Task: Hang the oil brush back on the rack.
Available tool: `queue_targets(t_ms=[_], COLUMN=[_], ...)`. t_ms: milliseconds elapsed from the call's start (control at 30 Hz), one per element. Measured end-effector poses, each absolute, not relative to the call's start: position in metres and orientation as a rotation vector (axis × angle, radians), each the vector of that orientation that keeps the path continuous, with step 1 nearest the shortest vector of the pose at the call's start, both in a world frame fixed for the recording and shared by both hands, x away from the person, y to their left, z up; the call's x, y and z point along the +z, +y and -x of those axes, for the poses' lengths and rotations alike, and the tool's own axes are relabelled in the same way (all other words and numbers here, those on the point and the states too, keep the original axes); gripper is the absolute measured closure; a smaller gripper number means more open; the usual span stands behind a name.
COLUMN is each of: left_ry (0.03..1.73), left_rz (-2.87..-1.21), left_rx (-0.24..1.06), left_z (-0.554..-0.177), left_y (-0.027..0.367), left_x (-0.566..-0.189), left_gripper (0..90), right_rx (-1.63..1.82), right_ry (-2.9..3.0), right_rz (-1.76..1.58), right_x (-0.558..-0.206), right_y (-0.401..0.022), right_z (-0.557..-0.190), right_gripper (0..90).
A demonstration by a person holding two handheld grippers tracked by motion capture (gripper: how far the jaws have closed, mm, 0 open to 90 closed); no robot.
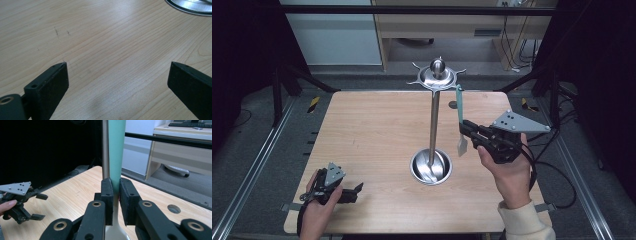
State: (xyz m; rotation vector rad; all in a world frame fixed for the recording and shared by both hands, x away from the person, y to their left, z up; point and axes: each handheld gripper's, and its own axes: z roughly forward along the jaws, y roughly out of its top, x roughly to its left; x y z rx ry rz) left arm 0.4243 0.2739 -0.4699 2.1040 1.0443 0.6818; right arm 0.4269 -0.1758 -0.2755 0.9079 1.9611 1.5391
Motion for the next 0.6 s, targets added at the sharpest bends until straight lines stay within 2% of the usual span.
queue_targets(t_ms=[600], left_ry=[1.044], left_rz=[-2.105], left_rx=[0.682], left_z=[-0.4242], left_y=[0.2738], left_x=[-0.4699], left_gripper=[3.1], right_rx=[1.543], right_ry=[1.961], right_rz=[-0.907], right_x=[-0.2765], right_y=[-0.1717], right_z=[-0.4295], right_gripper=[81.9])
